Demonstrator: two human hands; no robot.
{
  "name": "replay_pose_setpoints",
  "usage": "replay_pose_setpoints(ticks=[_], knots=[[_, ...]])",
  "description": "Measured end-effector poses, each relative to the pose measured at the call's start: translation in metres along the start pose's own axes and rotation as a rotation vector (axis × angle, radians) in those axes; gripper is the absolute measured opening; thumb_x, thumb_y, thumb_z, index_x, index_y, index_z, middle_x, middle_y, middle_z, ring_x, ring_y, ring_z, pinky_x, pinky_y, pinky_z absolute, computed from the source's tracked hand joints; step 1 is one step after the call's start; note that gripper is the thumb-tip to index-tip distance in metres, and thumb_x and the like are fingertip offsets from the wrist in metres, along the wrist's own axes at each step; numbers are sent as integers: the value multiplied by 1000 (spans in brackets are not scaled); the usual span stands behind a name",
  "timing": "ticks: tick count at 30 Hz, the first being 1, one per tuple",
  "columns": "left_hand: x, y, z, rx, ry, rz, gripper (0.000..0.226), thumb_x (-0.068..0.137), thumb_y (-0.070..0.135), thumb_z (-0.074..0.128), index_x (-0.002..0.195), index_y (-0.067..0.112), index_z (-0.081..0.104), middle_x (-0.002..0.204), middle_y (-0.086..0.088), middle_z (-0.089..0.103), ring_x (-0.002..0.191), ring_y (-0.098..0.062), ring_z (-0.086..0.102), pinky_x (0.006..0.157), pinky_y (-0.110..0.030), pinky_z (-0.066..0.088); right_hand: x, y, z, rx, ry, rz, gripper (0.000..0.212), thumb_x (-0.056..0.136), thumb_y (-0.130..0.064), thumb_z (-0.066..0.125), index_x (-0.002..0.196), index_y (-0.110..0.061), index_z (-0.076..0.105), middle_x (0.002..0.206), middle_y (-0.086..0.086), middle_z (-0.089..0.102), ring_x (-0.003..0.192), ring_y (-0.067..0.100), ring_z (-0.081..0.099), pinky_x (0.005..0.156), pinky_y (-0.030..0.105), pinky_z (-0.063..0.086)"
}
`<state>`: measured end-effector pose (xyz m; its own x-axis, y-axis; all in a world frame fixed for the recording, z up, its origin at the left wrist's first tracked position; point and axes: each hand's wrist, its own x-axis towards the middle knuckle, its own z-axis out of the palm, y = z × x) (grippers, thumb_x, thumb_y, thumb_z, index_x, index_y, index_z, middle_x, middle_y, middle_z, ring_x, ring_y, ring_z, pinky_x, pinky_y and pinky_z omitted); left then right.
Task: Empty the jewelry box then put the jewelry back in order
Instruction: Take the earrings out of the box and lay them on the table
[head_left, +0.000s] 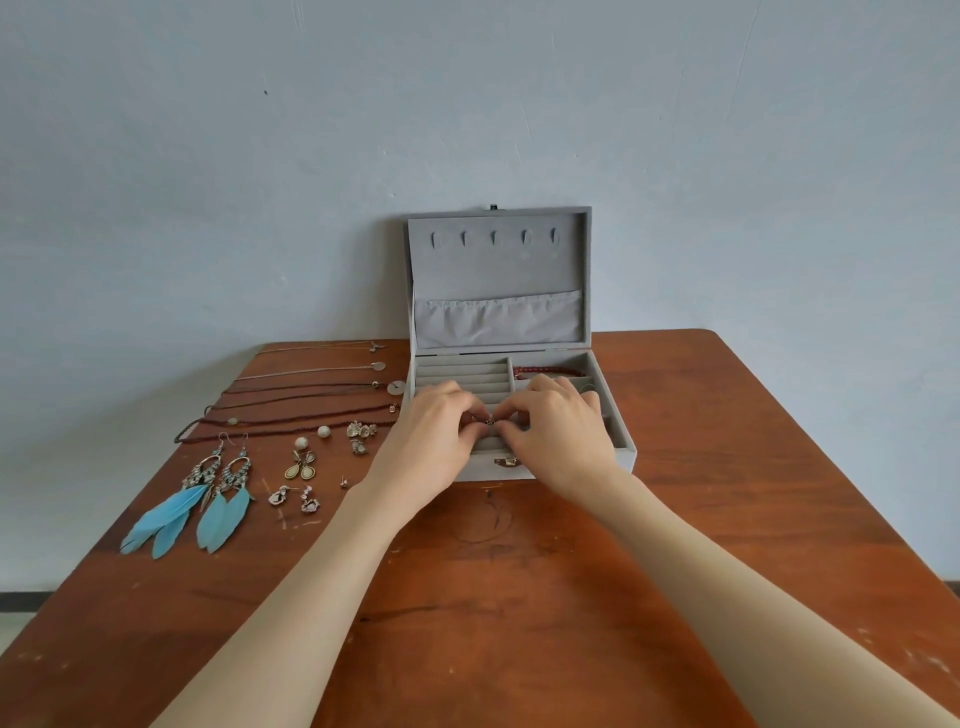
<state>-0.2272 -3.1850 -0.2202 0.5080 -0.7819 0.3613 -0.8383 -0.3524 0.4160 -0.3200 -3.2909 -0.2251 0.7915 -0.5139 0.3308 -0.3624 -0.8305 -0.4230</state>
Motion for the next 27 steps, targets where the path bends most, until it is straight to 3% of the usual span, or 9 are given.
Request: replay_pose_setpoints(ticks=[7,10,16,27], knots=[[3,-2,2,-47,-3,-66,7,85,20,63,89,15,66,85,7,51,78,-8,49,65,-14,32,6,-1,0,67,-39,59,11,86,-29,58,88,-24,68,88,-9,47,102,18,48,83,33,25],[6,-3,2,-61,-9,-88,7,85,20,64,88,15,67,85,5,52,74,-6,47,59,-11,34,7,-1,0,73,-48,65,10,85,-28,58,88,-25,68,89,-9,48,101,18,48,82,33,25],[3,-5,6,-74,38,-75,11,85,18,64,94,15,69,90,4,54,78,-4,47,65,-5,34,7,-1,0,82,-49,59,11,85,-27,57,88,-27,68,89,-9,49,101,18,49,83,34,26],[1,-5,9,-76,86,-86,9,84,21,64,89,16,70,90,4,57,84,-5,45,68,-10,31,10,1,-1,127,-61,85,14,84,-27,57,94,-28,67,85,-11,50,98,16,53,86,36,30]])
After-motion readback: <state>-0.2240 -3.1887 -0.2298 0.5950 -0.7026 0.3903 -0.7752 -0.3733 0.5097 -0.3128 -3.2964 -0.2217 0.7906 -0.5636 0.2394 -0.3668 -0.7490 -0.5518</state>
